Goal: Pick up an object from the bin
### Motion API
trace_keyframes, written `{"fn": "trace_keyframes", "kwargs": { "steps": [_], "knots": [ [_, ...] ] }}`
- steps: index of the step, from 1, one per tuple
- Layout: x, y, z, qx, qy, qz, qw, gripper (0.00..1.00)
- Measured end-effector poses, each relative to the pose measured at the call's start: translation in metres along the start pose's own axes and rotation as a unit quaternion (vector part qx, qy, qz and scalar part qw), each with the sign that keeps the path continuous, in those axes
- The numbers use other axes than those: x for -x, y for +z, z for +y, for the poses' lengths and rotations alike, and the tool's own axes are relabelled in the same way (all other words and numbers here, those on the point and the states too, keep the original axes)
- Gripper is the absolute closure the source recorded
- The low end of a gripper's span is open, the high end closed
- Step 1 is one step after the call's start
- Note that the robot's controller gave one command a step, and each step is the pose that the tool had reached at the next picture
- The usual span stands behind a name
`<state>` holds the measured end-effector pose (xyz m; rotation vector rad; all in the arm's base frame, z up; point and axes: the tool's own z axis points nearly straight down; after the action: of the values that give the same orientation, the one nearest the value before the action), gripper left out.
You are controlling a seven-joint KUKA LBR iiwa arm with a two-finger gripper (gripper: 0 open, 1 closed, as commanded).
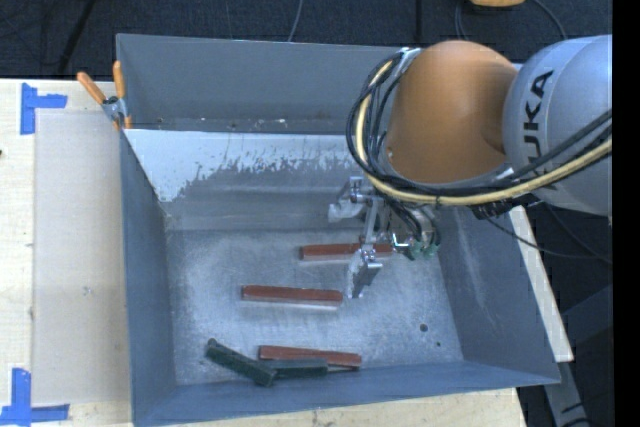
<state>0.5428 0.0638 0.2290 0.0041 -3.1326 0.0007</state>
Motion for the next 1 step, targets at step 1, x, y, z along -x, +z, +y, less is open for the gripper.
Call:
{"fn": "trace_keyframes", "kwargs": {
  "steps": [1],
  "knots": [
    [0.0015, -0.0043, -0.0002, 0.0, 0.001, -0.004, 1.0, 0.0]
  ]
}}
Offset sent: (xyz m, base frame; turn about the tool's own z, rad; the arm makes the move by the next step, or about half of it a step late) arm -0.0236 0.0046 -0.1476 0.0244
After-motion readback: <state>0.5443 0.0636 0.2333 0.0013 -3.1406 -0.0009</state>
